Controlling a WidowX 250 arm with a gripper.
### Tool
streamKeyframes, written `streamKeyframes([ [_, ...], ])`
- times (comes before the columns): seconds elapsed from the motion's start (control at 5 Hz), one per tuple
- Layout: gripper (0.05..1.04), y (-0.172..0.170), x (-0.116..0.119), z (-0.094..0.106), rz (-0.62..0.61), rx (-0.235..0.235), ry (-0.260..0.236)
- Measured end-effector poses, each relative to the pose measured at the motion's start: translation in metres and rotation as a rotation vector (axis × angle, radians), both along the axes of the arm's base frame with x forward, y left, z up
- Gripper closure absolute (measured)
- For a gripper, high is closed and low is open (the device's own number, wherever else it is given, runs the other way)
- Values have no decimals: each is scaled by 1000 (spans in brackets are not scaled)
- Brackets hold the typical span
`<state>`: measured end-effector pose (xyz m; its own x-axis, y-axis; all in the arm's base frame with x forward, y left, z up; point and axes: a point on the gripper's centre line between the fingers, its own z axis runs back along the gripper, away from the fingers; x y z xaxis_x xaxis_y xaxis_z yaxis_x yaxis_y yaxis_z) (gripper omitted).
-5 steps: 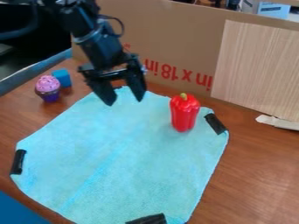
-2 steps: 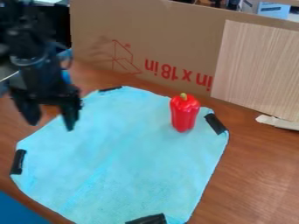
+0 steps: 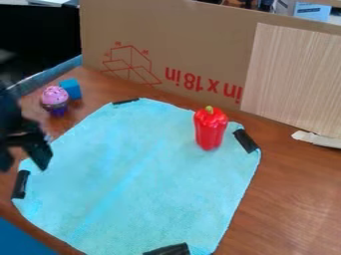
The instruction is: Fold the cloth from bottom left to top right
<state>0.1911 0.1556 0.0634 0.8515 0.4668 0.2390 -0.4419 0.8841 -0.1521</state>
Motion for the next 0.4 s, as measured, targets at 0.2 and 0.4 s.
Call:
streamKeyframes([
  [0.2,83,16,-9,-17,47,-19,-54],
  [0.4,83,21,-12,-28,54,-14,-74],
])
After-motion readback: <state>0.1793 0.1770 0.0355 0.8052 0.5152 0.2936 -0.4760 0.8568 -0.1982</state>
